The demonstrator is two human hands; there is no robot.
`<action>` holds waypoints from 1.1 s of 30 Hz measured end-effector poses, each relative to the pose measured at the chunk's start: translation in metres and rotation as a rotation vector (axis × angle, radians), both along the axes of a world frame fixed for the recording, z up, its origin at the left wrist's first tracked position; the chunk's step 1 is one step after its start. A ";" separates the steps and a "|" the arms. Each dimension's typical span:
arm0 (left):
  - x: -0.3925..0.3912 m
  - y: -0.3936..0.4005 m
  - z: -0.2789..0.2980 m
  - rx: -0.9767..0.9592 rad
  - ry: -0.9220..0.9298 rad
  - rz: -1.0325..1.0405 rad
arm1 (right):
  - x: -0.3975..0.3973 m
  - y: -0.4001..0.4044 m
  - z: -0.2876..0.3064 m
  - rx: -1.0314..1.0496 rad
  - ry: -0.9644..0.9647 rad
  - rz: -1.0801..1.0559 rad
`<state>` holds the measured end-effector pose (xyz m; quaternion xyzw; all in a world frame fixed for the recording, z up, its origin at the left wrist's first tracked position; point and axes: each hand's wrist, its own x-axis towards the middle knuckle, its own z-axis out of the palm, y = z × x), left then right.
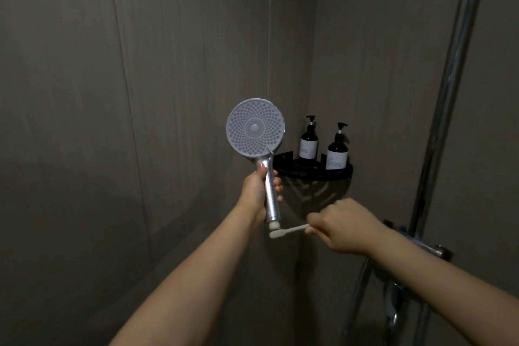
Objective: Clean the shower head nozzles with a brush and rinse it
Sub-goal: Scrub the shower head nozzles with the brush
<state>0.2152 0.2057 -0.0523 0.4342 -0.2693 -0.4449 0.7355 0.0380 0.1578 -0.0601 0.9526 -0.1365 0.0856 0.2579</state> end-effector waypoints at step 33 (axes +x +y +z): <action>0.004 0.001 -0.025 0.093 -0.076 -0.114 | 0.031 -0.013 0.033 0.446 -0.351 -0.286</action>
